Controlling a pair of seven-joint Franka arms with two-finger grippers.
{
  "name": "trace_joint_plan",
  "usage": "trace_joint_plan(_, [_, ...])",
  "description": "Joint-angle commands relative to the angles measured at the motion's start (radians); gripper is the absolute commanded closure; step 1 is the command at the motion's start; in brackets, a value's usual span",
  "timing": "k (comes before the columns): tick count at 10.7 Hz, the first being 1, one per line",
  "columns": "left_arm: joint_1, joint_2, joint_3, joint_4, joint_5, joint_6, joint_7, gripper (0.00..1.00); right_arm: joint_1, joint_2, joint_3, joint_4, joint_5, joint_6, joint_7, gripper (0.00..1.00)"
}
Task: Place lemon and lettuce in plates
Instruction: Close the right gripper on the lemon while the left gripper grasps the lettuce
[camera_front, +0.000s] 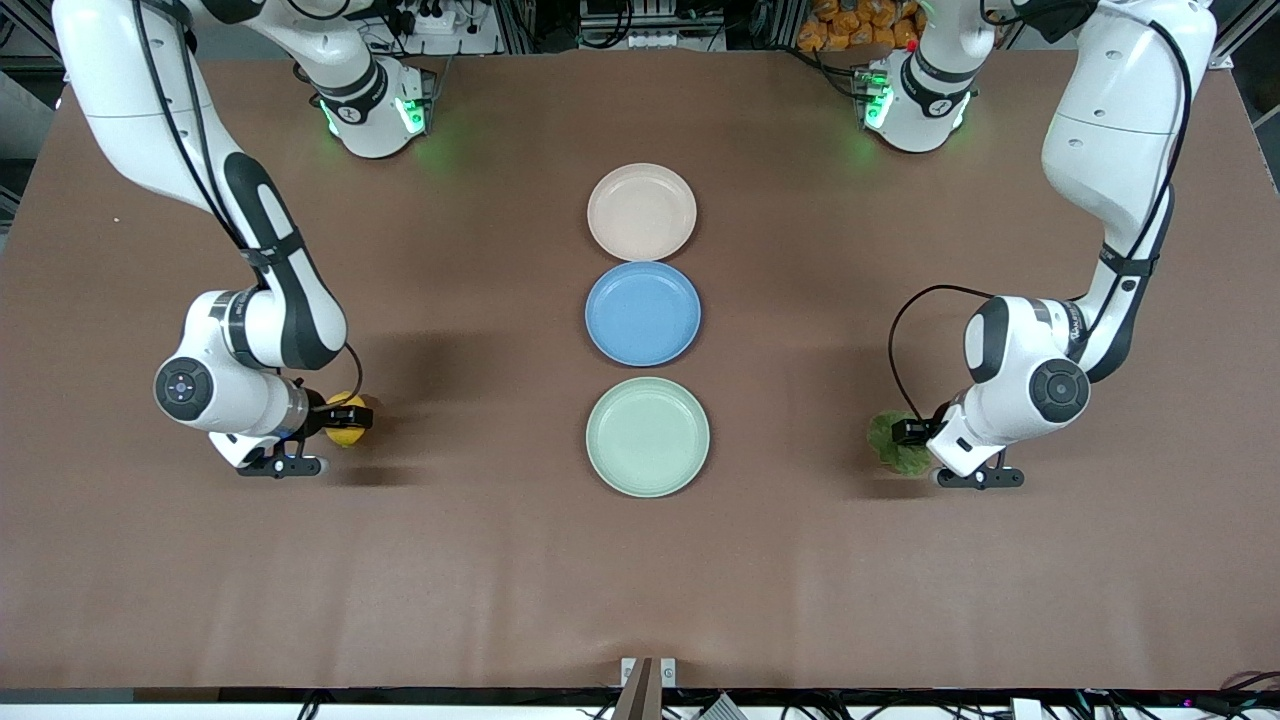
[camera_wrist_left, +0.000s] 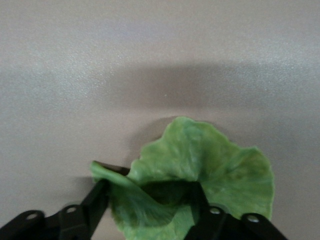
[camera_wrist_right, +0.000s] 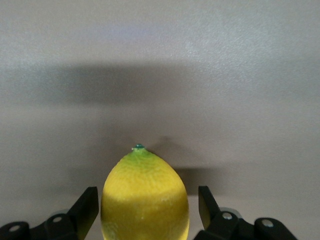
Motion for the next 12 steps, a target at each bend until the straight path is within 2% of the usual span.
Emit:
trace_joint_plan(1, [-0.002,0.014,0.002,0.015,0.005,0.014,0.018,0.78,0.006,-0.009,0.000,-0.064,0.012,0.075,-0.010,0.92])
trace_joint_plan(2, [-0.002,0.010,0.002,0.015,0.005,0.014,0.018,0.98,0.010,-0.018,0.000,-0.069,0.012,0.071,-0.011,1.00])
trace_joint_plan(3, [-0.001,0.005,0.002,0.015,0.005,0.014,0.018,1.00,0.025,-0.039,0.000,-0.075,0.012,0.054,0.000,1.00])
trace_joint_plan(6, [-0.010,-0.033,0.002,0.015,0.003,0.002,0.012,1.00,0.071,-0.079,0.000,-0.084,0.012,0.005,0.052,1.00])
trace_joint_plan(8, [-0.022,-0.074,0.002,0.018,0.003,-0.039,0.006,1.00,0.101,-0.131,0.003,-0.078,0.012,-0.079,0.116,1.00])
trace_joint_plan(12, [-0.071,-0.153,-0.001,0.045,0.002,-0.127,-0.023,1.00,0.278,-0.249,0.009,-0.075,0.015,-0.233,0.426,1.00])
